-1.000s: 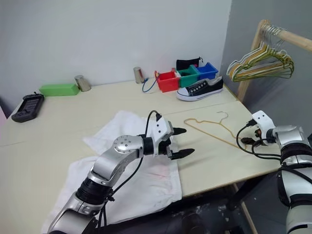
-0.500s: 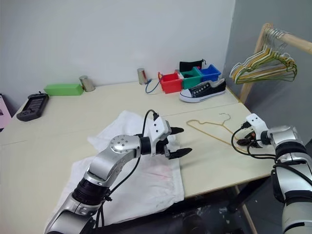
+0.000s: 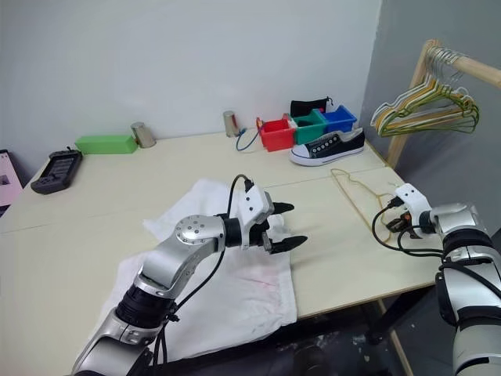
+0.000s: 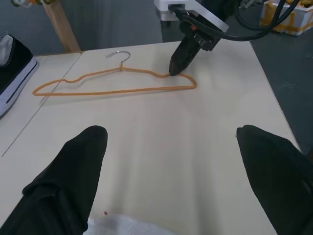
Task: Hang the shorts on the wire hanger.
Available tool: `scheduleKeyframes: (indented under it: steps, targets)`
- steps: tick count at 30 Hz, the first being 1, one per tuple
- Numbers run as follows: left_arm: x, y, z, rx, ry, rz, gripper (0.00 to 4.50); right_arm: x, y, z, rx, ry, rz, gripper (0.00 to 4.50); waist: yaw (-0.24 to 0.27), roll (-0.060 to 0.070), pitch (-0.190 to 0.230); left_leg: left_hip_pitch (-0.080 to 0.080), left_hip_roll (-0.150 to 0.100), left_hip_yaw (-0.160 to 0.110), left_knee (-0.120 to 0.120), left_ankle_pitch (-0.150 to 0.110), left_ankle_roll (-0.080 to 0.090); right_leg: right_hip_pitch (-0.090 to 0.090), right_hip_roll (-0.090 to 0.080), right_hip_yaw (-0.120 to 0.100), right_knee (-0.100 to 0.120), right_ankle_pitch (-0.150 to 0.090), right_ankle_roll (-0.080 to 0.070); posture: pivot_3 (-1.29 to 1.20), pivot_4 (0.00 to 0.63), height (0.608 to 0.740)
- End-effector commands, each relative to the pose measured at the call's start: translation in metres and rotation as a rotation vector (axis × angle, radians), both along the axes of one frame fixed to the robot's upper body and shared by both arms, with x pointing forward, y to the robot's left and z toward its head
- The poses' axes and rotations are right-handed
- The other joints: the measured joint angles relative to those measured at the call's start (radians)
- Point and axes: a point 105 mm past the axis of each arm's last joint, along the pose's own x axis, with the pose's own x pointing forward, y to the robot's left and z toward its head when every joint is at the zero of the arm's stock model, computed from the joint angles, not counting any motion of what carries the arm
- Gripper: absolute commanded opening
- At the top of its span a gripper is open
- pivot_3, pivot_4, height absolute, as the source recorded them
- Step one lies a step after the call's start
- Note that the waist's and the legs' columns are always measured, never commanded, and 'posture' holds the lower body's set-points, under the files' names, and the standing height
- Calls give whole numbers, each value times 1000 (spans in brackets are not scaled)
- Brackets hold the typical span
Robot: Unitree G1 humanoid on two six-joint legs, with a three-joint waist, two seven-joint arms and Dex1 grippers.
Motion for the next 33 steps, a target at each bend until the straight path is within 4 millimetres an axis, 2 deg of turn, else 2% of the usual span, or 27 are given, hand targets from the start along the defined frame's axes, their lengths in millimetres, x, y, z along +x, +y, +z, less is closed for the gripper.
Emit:
scheduleKeyframes:
  steps: [1, 4, 6, 9, 13, 16, 19, 23, 33]
  targets:
    - [23, 30, 34, -39, -98, 109, 4500, 28, 9, 66, -47, -272, 67, 46, -3, 0, 0, 0, 0, 0, 0, 0, 0, 0, 0, 0, 0, 0, 0, -312, 7, 740]
    - [42, 63, 50, -56, -120, 211, 4500, 37, 27, 96, -142, -448, 181, 46, -9, 0, 0, 0, 0, 1, 0, 0, 0, -1, 0, 0, 0, 0, 0, -321, 9, 740]
    - [50, 81, 59, -60, -128, 254, 4500, 37, 40, 103, -221, -522, 275, 46, -12, 0, 0, 0, 1, 0, -1, 0, 0, -1, 0, 0, 0, 0, 0, -325, 10, 740]
    - [60, 107, 81, -62, -146, 281, 4500, 28, 66, 95, -372, -602, 473, 46, -8, -1, 0, 0, 1, -1, -1, 0, 0, -1, 0, 0, 0, -1, 1, -320, 11, 740]
    - [61, 124, 109, -79, -147, 242, 4500, 21, 86, 83, -449, -656, 588, 46, 1, -1, 0, -4, -1, -1, -1, -1, -1, -3, -1, -1, -1, -1, 2, -308, 14, 740]
    - [59, 132, 120, -78, -128, 203, 4500, 19, 100, 78, -458, -687, 634, 46, 1, -1, 0, -4, -2, -1, -1, -1, -1, -3, -2, 0, 0, -1, 2, -298, 14, 740]
    - [59, 139, 122, -37, -127, 180, 4500, 19, 112, 77, -511, -735, 682, 46, -3, -1, 0, -3, -1, -1, -1, -1, -1, -3, -1, -1, 0, -1, 2, -287, 11, 740]
    - [67, 137, 125, -12, -147, 179, 4500, 22, 123, 79, -490, -758, 681, 46, -2, -1, 0, -2, 0, -2, -1, -1, -1, -3, -1, -1, 2, -1, 2, -284, 4, 740]
    - [67, 130, 116, -1, -148, 148, 4500, 22, 119, 77, -446, -731, 643, 46, 0, -1, 0, -2, -1, -2, -1, -1, -1, -3, -1, 0, 2, -1, 2, -295, 0, 740]
